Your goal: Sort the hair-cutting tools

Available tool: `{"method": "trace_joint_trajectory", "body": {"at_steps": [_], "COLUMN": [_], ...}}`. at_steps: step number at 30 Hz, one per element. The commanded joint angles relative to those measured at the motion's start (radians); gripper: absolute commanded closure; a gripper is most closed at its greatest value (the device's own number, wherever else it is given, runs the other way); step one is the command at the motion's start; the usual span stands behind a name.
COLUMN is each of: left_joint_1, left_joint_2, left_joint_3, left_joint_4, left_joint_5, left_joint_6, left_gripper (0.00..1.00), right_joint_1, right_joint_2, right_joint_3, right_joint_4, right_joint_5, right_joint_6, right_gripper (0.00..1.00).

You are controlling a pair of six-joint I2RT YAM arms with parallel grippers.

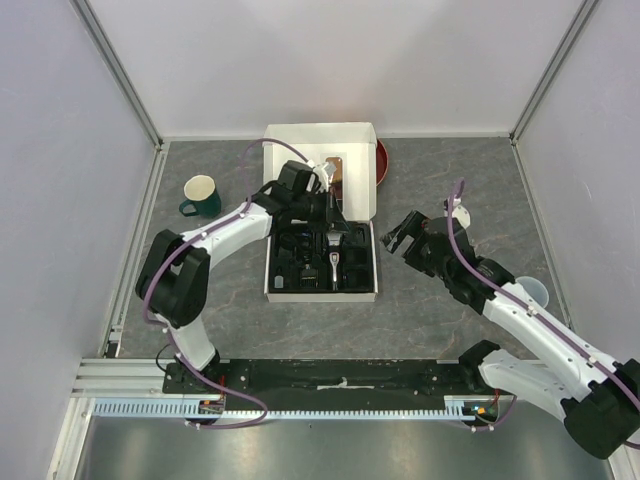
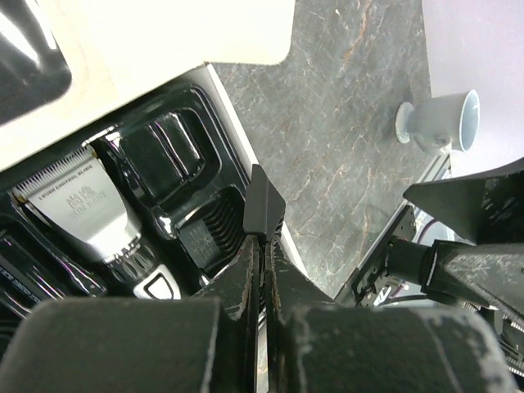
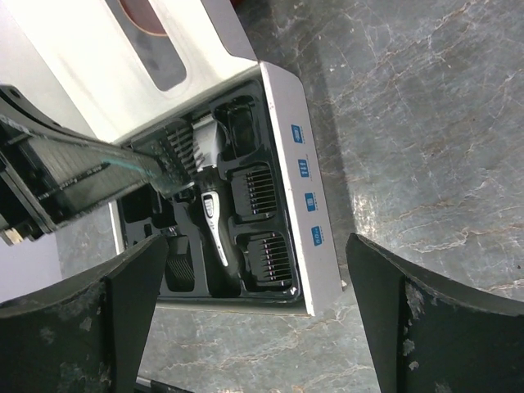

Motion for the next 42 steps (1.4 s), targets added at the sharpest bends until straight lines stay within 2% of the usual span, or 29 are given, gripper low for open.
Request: {"method": "trace_joint_trajectory", "body": {"at_steps": [1,16,42], "left_joint_1": [0.007,0.024,0.03], "left_joint_2": [0.052,0.252,0.321], "left_joint_3": [0.084,0.251,0.234], "left_joint_4": [-0.024,-0.093,-0.105], "left_joint_5": [0.023,0.017,0.061], "left_joint_6": [0.069,0.105,0.096], "left_gripper": [0.98,0.98,0.98], "right_joint_1": [0.0,-0.02,-0.043], "right_joint_2": [0.029,0.061,0.107], "right_joint_3": [-0.011,-0.019,-0.03], "right_joint_4": [0.028,0.051,0.084], "right_joint_5": [-0.024,-0.054,-0.104], "right_joint_6": [-0.019,-0.025,-0.025], "right_gripper": [0.02,0.02,0.02]}}
